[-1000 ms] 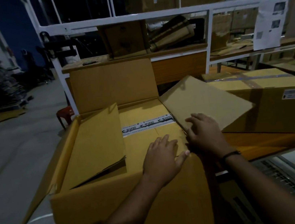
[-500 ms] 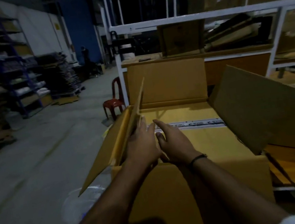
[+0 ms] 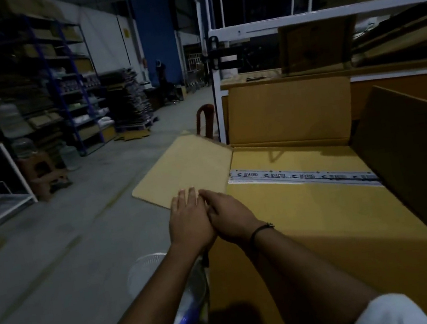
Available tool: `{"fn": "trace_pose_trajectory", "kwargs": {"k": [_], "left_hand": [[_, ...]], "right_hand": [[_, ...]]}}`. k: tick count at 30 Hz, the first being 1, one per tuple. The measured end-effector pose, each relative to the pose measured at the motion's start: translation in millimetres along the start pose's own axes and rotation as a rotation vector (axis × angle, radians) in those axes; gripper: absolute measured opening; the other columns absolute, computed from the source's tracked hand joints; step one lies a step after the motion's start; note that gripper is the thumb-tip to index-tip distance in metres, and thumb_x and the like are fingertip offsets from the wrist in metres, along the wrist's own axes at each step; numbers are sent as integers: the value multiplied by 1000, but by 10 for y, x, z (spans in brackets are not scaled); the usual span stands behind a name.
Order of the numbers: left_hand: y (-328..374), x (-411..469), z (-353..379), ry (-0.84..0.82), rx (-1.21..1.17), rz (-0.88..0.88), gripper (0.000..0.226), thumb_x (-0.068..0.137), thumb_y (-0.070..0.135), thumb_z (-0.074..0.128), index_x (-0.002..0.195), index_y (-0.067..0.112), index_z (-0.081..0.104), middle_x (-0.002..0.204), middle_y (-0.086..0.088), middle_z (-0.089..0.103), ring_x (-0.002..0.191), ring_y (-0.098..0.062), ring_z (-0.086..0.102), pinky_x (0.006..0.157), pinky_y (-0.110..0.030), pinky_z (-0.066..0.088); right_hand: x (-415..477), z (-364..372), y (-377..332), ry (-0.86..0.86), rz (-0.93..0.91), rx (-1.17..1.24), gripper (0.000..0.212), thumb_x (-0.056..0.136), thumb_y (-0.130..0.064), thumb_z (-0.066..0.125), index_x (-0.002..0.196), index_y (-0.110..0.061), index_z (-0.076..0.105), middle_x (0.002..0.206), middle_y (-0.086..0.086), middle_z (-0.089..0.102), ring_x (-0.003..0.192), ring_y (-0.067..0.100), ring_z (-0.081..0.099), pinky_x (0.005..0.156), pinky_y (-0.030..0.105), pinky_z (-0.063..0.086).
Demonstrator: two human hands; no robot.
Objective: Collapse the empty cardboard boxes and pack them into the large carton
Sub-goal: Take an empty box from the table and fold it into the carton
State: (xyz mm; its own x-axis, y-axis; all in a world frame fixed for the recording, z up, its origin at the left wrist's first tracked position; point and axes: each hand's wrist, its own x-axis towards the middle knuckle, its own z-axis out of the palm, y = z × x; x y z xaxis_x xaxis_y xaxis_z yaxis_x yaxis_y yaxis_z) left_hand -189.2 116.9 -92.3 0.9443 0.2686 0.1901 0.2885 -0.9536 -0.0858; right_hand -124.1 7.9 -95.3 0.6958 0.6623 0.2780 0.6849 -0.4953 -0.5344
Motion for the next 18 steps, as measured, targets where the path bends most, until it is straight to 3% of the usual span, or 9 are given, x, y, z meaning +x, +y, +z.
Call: {"fn": "trace_pose_trajectory", "kwargs": {"k": [5, 11, 15, 18], "left_hand": [[-111, 65, 176, -80, -382, -112, 68, 104, 48, 37, 164, 20, 18, 171, -5, 16, 156, -27, 16, 126, -46, 16], [-159, 173, 158, -59, -568, -175, 84, 95, 76, 38, 156, 20, 41, 159, -6, 44, 141, -29, 46, 110, -45, 42], [-95, 255, 73, -85, -393, -177, 83, 93, 78, 37, 149, 16, 45, 148, -12, 52, 127, -33, 55, 97, -45, 49], [58, 290, -14, -104, -225, -171, 82, 95, 77, 32, 145, 14, 44, 145, -17, 50, 127, -38, 52, 99, -48, 45]], "right_hand": [[-5, -46, 34, 15, -24, -60, 48, 108, -41, 37, 151, -22, 46, 147, 5, 55, 130, 25, 52, 107, 38, 42], [-152, -258, 334, 56, 69, -111, 48, 106, -47, 38, 146, -23, 50, 146, 2, 55, 129, 21, 52, 106, 38, 44], [-316, -512, 628, 72, 144, -196, 45, 104, -49, 44, 139, -23, 54, 140, 1, 57, 123, 21, 53, 103, 39, 46], [-445, -691, 889, 87, 232, -256, 41, 103, -53, 45, 126, -23, 58, 128, 1, 60, 112, 20, 56, 97, 38, 48]]}}
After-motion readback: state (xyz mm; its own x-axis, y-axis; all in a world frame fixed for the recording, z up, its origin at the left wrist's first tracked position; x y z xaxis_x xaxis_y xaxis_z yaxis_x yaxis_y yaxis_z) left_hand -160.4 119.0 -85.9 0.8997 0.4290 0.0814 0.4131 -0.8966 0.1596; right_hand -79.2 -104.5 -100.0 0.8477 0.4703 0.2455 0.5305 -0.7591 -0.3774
